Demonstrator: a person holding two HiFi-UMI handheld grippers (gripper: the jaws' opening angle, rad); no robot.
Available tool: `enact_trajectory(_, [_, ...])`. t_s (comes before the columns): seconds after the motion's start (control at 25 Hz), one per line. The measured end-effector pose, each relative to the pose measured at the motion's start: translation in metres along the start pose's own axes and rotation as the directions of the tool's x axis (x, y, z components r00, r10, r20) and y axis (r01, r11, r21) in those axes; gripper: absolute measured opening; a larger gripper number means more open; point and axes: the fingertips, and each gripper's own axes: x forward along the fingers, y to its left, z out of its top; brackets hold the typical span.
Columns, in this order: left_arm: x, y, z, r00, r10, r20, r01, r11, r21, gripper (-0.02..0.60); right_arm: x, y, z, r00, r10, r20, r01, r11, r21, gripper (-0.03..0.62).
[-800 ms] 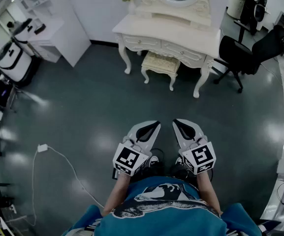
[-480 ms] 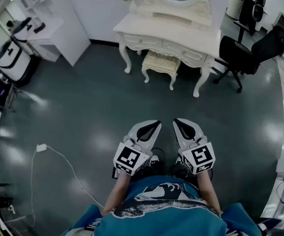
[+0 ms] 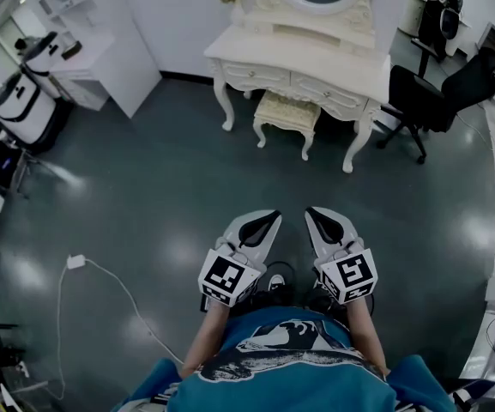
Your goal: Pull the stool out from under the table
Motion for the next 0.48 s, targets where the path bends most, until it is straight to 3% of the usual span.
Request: enact_trajectory(0.48, [0.014,0.006,-0.007,0.999,-0.043,-0.016,0.043,0.999,-0.001,0.014,-0.005,-0.012,-0.013,0.997,-0.067,-0.049,0.067,0.998,0.015,0.003])
